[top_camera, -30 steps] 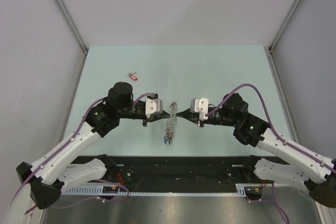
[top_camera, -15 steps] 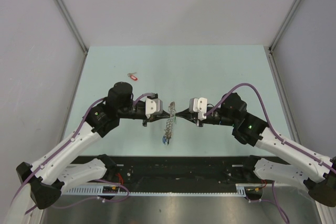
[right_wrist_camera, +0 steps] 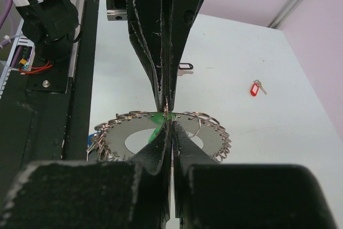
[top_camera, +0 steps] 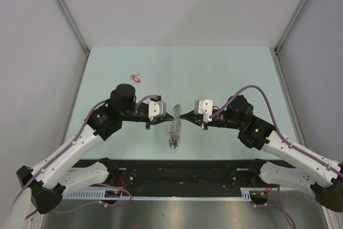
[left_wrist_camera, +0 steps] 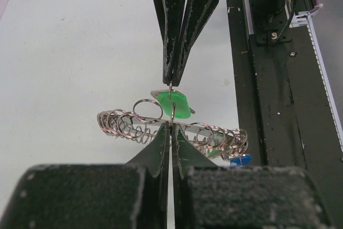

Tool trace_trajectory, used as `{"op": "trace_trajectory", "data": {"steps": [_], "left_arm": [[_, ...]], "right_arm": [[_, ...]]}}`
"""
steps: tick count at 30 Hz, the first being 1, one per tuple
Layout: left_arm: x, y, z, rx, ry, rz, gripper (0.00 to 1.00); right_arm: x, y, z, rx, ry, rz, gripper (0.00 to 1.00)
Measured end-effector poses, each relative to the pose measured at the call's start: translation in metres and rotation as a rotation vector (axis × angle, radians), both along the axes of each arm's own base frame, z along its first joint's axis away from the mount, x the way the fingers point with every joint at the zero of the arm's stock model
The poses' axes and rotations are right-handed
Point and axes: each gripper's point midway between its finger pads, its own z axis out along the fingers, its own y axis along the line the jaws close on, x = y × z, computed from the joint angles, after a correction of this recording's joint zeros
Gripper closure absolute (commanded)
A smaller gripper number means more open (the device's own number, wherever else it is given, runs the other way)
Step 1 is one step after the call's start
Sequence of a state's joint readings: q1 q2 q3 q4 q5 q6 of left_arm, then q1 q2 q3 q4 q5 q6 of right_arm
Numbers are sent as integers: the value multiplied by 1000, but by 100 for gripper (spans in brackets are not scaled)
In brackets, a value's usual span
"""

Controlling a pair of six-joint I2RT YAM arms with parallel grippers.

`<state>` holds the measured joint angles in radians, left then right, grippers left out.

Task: Put the keys on the keyring

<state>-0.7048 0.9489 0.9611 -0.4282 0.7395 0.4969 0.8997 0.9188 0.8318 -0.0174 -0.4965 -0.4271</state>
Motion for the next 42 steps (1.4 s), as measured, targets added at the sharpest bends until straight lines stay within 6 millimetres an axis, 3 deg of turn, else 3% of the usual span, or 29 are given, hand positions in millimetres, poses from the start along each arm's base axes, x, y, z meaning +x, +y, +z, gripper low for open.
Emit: {"op": "trace_trajectory", "data": {"steps": [42], "left_arm": [[1, -1, 1, -5, -3, 1, 100]], "right_arm": [[0, 2, -3, -7, 7, 8, 100]]}}
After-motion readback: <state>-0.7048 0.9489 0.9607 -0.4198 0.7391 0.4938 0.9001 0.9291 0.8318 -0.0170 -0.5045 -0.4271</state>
